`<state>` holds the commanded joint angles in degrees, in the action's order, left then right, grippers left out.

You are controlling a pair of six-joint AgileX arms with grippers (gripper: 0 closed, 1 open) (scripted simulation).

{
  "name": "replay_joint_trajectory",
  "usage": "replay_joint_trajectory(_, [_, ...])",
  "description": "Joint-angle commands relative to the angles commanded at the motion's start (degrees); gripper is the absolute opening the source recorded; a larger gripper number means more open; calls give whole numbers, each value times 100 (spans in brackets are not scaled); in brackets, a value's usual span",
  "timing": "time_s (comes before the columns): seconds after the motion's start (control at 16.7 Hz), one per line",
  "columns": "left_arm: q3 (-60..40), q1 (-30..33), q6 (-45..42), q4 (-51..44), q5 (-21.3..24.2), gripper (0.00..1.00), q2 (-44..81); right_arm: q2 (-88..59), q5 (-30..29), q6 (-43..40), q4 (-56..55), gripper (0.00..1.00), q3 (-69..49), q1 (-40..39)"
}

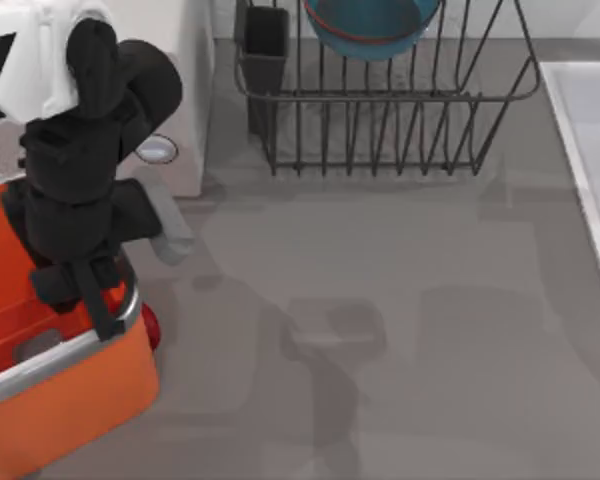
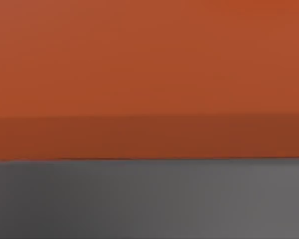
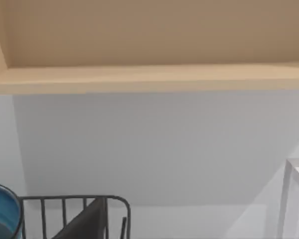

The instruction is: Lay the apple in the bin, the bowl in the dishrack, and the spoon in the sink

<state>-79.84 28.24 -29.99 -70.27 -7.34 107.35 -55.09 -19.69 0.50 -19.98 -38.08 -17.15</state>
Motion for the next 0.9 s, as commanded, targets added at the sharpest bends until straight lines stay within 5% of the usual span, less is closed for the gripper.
replay_joint_trajectory(0.48, [0, 0, 0, 0, 0, 100, 0, 4530, 1088, -56, 1360, 100, 3031, 1477])
replay_joint_trajectory(0.9, [0, 0, 0, 0, 0, 100, 0, 5509, 1969, -50, 1998, 100, 3808, 1715])
